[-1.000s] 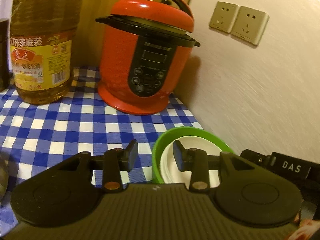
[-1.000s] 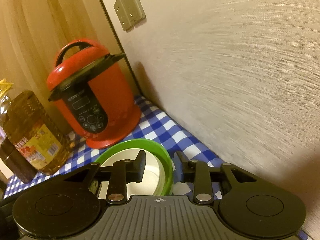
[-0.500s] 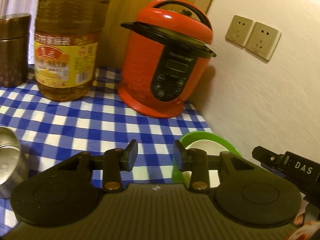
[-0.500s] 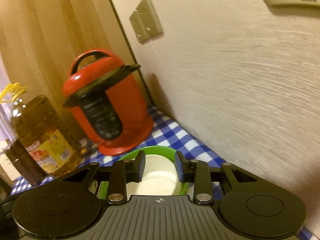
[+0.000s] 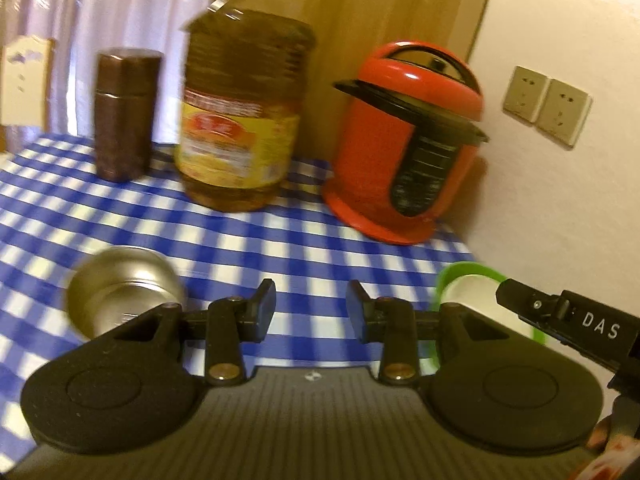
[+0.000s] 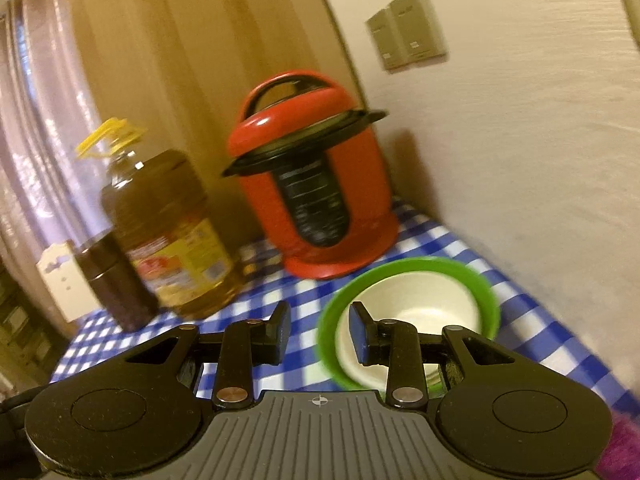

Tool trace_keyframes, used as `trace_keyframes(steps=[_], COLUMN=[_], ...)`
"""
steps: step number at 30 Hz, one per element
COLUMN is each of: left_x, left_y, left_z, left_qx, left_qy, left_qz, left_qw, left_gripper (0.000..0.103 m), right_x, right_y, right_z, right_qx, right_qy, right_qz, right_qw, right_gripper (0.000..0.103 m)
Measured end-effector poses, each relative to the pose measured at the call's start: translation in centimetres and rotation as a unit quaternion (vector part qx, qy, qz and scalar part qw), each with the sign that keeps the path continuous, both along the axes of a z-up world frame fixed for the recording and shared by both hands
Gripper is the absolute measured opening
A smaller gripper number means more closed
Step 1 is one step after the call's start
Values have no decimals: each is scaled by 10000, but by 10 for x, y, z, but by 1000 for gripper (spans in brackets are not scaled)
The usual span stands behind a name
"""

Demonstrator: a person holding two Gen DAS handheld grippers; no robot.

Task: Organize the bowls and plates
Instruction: 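Move both grippers to the rim of the steel bowl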

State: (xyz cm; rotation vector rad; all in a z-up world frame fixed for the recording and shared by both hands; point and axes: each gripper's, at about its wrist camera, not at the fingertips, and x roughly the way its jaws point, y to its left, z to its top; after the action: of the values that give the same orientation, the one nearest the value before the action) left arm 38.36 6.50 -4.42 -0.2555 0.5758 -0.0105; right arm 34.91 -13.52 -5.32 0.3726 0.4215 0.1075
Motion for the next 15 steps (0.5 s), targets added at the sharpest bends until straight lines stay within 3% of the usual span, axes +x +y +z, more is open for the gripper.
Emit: trace_keyframes(steps=[15], left_x=[-42], left_y=[87], left_z=[-4], left_qx=[-50], left_qy=[116], left_qz=[1256], left_qw=[9920], left_gripper=[34], right_x=[6], right_y=[53], right_z=[-9], right_qx=[234], right_qy=[334], right_qz=[784], right_qw=[9961], right_gripper=[33])
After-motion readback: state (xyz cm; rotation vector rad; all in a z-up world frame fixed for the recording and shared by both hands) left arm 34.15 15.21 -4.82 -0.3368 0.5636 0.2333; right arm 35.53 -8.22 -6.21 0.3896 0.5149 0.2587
